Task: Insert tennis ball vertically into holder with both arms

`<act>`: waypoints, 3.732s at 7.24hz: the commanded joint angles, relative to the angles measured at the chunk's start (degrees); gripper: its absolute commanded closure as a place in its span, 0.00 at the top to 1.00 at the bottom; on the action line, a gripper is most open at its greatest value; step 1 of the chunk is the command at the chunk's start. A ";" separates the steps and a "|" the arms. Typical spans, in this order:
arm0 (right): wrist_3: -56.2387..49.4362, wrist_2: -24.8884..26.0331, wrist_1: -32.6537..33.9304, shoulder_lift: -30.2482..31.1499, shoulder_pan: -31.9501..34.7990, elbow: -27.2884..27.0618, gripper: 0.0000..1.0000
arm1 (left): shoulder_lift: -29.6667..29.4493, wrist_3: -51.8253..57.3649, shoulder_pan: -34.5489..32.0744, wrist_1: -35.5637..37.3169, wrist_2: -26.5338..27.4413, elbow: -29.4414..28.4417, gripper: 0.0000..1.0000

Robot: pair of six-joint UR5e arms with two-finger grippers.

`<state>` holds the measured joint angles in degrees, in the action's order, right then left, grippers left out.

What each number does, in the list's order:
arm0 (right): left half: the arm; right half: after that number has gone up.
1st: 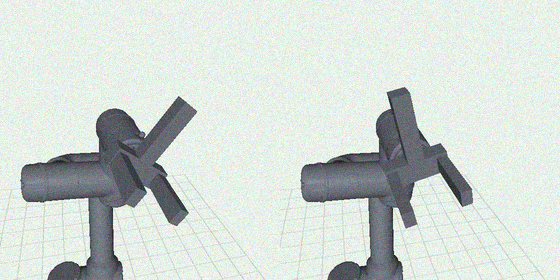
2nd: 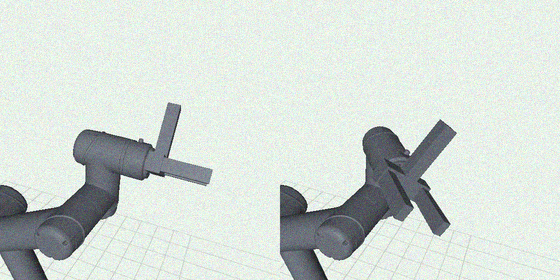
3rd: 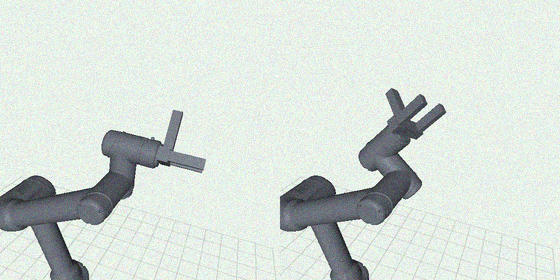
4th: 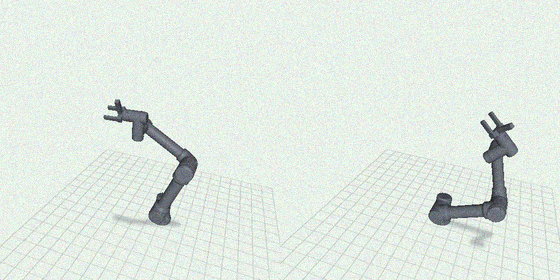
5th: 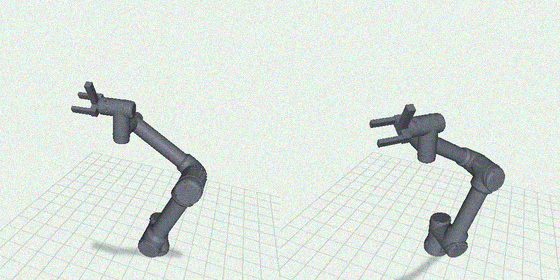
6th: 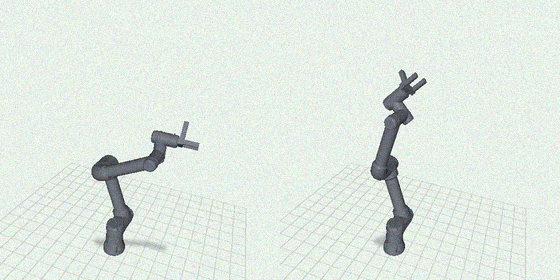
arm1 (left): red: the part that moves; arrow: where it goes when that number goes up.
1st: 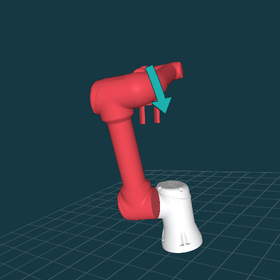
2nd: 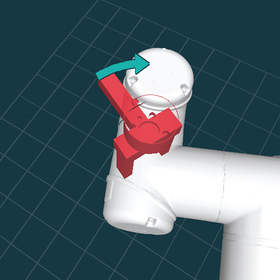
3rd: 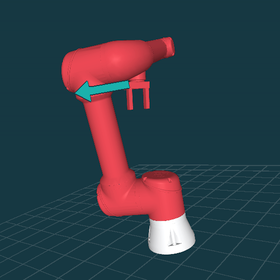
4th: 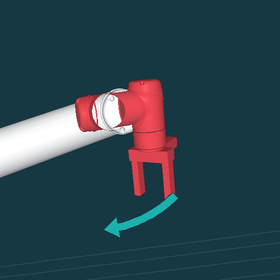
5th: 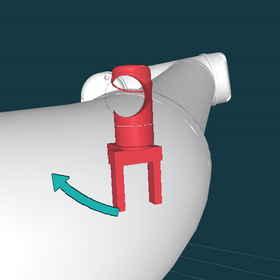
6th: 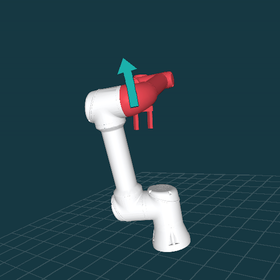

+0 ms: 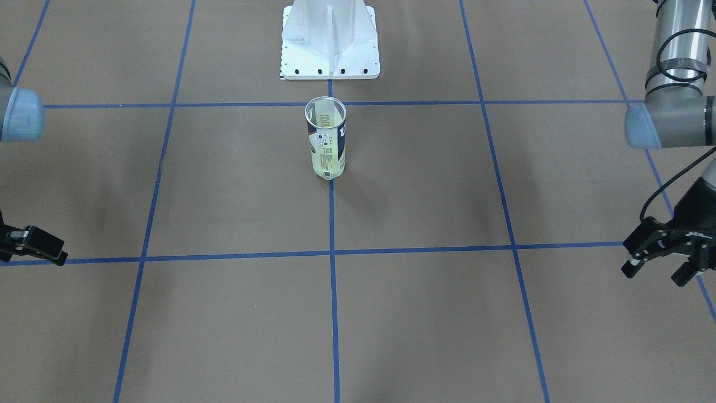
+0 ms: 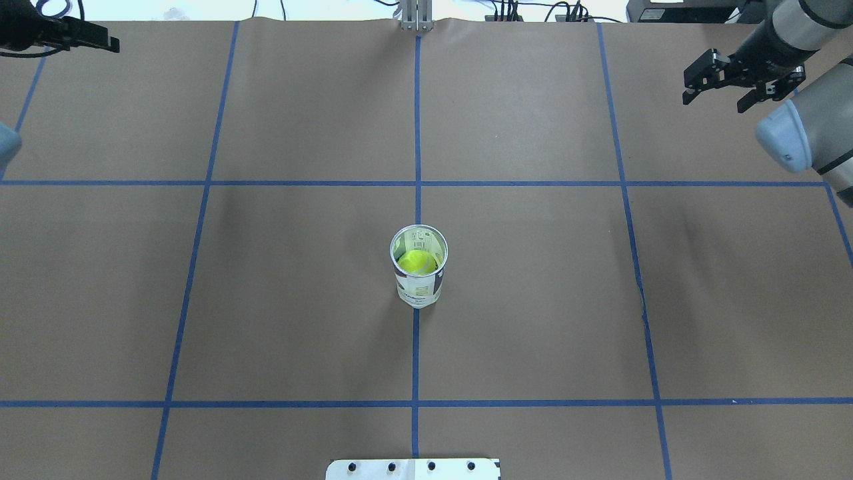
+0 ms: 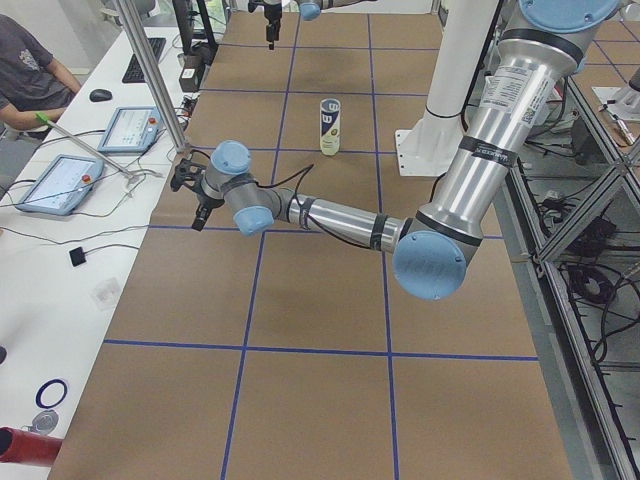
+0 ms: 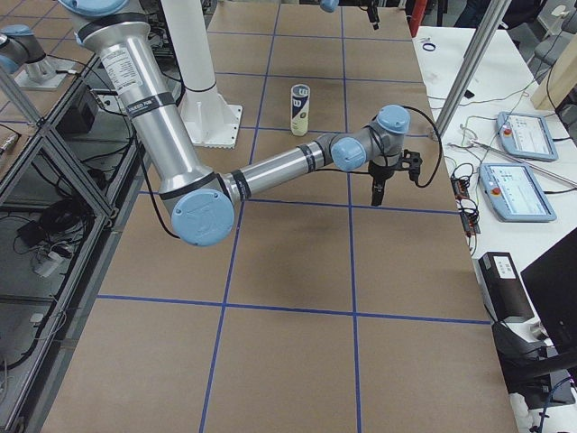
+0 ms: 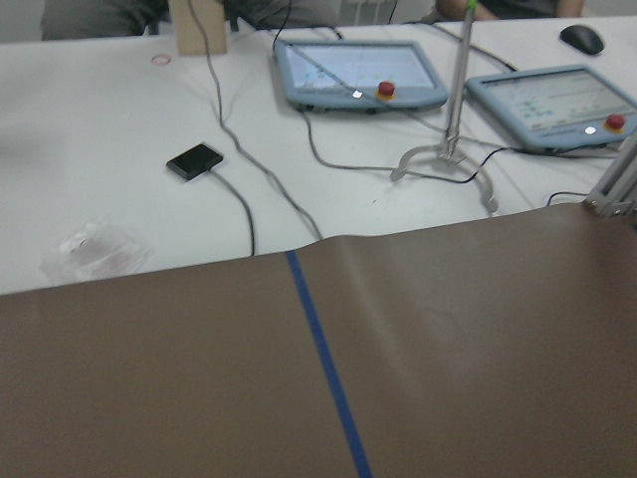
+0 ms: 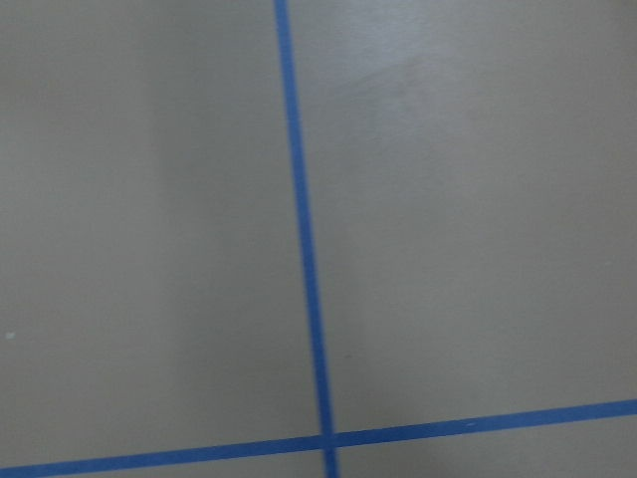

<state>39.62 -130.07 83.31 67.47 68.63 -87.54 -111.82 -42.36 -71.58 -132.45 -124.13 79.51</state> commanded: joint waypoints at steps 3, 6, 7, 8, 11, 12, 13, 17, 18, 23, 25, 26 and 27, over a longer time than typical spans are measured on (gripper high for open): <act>-12.28 -0.01 -6.39 11.78 4.75 0.35 1.00 | 5.99 21.24 -5.67 27.55 -3.39 6.44 0.99; -20.27 -0.45 -7.28 17.42 8.44 0.18 1.00 | 16.52 14.91 -5.41 30.14 -4.52 15.72 0.99; -20.29 -0.54 -6.76 17.87 9.59 0.26 1.00 | 17.07 11.28 -5.50 33.63 -8.80 16.98 1.00; -20.37 -1.06 -6.50 18.57 10.47 0.18 1.00 | 19.60 11.42 -5.50 34.45 -9.37 19.17 1.00; -20.46 -1.95 -6.23 19.54 10.65 0.26 1.00 | 21.30 11.69 -4.97 34.10 -9.37 19.90 1.00; -20.46 -1.95 -6.23 19.80 11.17 -0.08 1.00 | 22.08 11.77 -5.06 33.67 -9.11 20.24 1.00; -20.37 -1.95 -6.32 19.89 11.27 0.35 1.00 | 21.91 11.77 -4.88 33.23 -8.85 19.73 1.00; -20.37 -2.03 -6.32 20.42 11.36 -0.53 1.00 | 21.12 11.77 -4.79 33.05 -9.11 19.10 1.00; -20.37 -1.95 -6.41 20.42 11.36 -0.61 1.00 | 21.21 11.77 -4.79 33.13 -9.20 19.19 1.00; -20.37 -1.95 -6.41 20.42 11.36 -0.70 1.00 | 21.30 11.69 -4.79 33.22 -9.29 19.54 1.00; -20.37 -1.95 -6.41 20.42 11.36 -0.79 1.00 | 21.30 11.69 -4.79 33.22 -9.20 19.54 1.00; -20.29 -1.95 -6.49 20.33 11.36 -0.79 1.00 | 21.30 11.77 -4.79 33.22 -9.02 19.63 1.00; -20.29 -1.95 -6.49 20.24 11.36 -0.79 1.00 | 21.30 11.77 -4.79 33.22 -8.85 19.72 1.00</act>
<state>19.30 -132.01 76.85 87.81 79.98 -88.31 -90.53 -30.62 -76.38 -99.23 -133.19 99.14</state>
